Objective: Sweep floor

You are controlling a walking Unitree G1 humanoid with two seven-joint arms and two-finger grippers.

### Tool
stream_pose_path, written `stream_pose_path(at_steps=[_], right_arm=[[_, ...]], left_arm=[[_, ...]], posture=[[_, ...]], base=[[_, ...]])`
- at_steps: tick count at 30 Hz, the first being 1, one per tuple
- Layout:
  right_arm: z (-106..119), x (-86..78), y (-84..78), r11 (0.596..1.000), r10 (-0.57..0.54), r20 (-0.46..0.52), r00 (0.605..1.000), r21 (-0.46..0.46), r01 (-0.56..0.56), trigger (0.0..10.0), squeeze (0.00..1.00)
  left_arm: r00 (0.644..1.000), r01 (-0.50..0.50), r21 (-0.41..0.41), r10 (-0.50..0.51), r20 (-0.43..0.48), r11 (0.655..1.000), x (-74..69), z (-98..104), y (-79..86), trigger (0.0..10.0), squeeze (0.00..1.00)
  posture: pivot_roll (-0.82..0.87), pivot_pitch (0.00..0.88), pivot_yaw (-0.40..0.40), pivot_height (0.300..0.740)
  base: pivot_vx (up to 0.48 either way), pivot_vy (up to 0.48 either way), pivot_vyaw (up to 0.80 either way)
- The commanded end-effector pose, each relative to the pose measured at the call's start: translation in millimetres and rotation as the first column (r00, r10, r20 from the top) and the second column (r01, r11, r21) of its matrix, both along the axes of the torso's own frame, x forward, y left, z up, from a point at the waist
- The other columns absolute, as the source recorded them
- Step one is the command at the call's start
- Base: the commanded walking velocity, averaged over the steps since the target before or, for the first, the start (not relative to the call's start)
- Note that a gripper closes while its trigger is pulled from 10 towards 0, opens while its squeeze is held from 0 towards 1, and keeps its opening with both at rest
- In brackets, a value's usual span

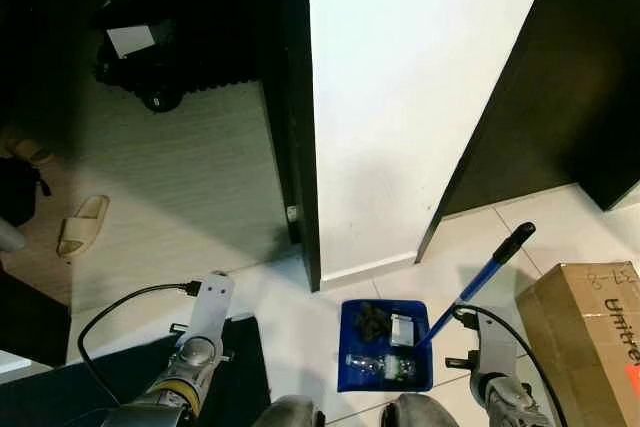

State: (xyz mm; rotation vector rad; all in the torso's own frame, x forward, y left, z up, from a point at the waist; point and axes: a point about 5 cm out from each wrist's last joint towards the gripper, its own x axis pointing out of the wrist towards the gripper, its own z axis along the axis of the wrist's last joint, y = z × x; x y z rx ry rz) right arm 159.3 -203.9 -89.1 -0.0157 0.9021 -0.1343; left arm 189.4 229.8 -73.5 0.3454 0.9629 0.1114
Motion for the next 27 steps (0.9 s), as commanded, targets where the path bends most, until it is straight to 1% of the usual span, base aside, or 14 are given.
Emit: stream_pose_path(at_steps=[1,14,27], right_arm=[[-1.6,-3.7,-1.6,1.000,-0.013,-0.018,1.000,0.002,0.013,10.0,0.00],[-1.7,-6.2,-4.9,1.000,-0.014,-0.015,1.000,0.000,0.014,10.0,0.00],[-0.9,-5.2,-7.8,1.000,-0.014,-0.015,1.000,-0.001,0.014,10.0,0.00]], left_arm=[[1.000,0.009,0.027,-0.009,-0.026,1.000,-4.9,-0.6,8.1,10.0,0.00],[1.000,0.008,0.024,-0.007,-0.028,1.000,-6.5,-1.3,8.1,10.0,0.00],[1.000,0.007,0.023,-0.006,-0.030,1.000,-6.2,-1.6,6.9,10.0,0.00]], posture=[[0.07,0.000,0.009,0.740],[0.06,0.000,0.007,0.740],[0.07,0.000,0.005,0.740]], base=[[0.000,0.000,0.00],[0.000,0.000,0.00],[0.000,0.000,0.00]])
